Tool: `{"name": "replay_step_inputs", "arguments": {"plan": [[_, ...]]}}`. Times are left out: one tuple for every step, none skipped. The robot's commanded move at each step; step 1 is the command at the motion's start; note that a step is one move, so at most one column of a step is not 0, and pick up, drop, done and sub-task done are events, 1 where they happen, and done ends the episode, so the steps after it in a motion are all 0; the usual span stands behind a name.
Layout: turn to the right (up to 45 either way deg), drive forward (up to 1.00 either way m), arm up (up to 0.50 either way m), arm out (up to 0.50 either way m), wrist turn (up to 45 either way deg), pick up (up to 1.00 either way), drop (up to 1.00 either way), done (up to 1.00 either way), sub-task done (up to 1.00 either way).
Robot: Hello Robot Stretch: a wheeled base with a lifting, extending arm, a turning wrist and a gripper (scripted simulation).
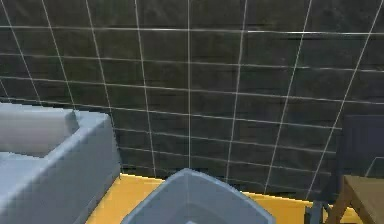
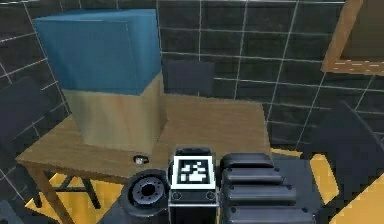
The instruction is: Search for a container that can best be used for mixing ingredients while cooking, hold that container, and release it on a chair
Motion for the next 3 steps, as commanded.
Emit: {"name": "replay_step_inputs", "arguments": {"plan": [[45.0, 0.0, 0.0, 0.0, 0.0, 0.0, 0.0, 0.0, 0.0], [45.0, 0.0, 0.0, 0.0, 0.0, 0.0, 0.0, 0.0, 0.0], [30.0, 0.0, 0.0, 0.0, 0.0, 0.0, 0.0, 0.0, 0.0]]}}
